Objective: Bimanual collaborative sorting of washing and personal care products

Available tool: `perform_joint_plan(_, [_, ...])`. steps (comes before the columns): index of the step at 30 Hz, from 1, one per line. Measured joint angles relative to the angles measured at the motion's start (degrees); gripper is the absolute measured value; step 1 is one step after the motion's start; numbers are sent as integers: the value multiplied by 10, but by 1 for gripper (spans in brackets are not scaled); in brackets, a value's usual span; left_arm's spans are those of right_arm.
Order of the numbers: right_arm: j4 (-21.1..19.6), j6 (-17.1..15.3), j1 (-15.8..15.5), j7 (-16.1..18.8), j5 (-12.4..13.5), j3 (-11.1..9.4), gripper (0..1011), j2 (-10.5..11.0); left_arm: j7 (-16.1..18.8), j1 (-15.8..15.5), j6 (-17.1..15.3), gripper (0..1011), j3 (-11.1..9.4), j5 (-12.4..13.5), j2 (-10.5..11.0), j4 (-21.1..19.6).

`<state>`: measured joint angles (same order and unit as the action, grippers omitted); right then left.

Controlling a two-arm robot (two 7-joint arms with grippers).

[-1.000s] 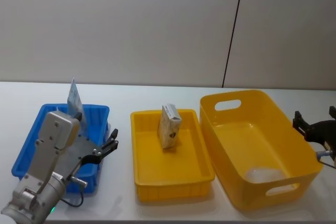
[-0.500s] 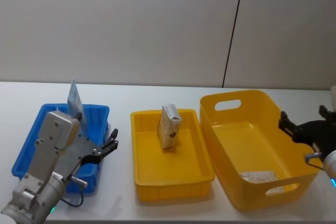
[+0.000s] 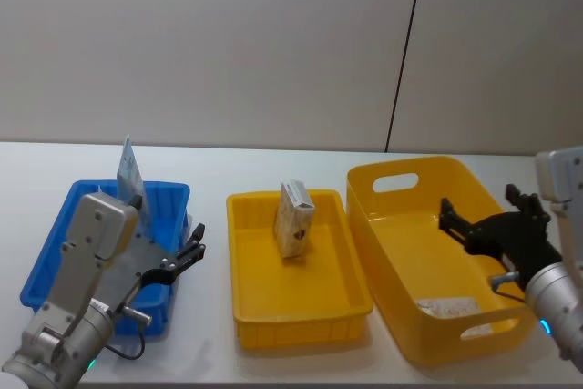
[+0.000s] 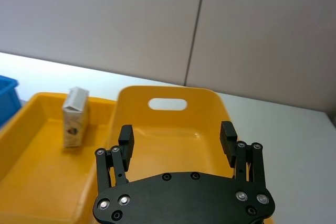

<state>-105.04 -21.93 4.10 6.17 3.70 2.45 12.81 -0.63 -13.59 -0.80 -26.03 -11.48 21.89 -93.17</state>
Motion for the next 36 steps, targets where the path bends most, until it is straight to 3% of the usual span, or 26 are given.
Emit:
perform_joint_plan(22, [-8,10,-3,27,7,21,1002,-11,0,1,0,1001,0,1,0,0])
perform_joint_plan(36, [-9,11,-4,32,8,24,1002,-12,19,14,-9,1001,11,20,5,-12])
